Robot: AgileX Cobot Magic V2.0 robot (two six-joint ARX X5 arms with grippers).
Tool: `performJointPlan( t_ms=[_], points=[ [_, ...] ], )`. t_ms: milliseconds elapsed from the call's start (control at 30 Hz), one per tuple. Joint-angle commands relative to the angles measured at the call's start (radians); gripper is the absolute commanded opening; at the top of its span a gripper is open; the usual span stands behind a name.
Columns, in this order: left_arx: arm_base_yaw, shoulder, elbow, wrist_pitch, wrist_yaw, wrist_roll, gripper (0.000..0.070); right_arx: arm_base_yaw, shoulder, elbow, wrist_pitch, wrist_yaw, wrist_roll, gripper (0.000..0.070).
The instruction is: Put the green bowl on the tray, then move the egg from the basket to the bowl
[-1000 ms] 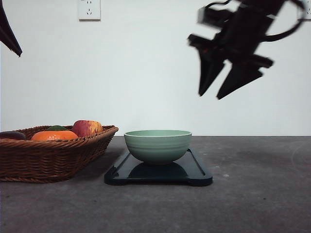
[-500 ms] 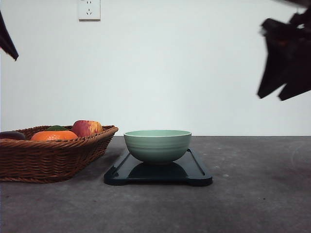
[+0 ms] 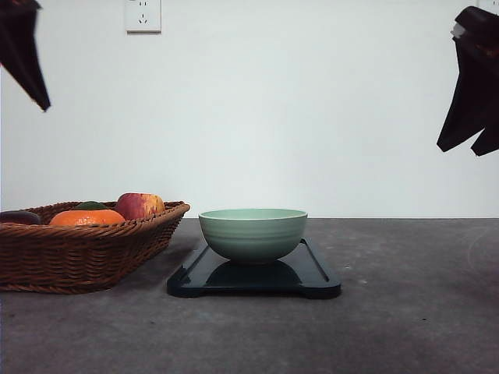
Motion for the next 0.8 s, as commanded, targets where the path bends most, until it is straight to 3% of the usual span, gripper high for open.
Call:
performJointPlan(
  t_ms=[0, 400, 767],
  points=[
    [-0.013, 0.060, 0.062, 0.004, -0.034, 0.035, 0.0426, 0.008, 0.007, 0.006, 0.006, 0.001, 0.007, 0.0280],
    [-0.058, 0.422, 0.324, 0.004, -0.108, 0.043, 0.0431, 0.008, 0.007, 0.006, 0.006, 0.001, 0.007, 0.0280],
    [-0.058, 0.582, 0.337, 0.053, -0.187, 0.062, 0.0435, 0.008, 0.007, 0.006, 0.002, 0.001, 0.014, 0.0280]
  ],
)
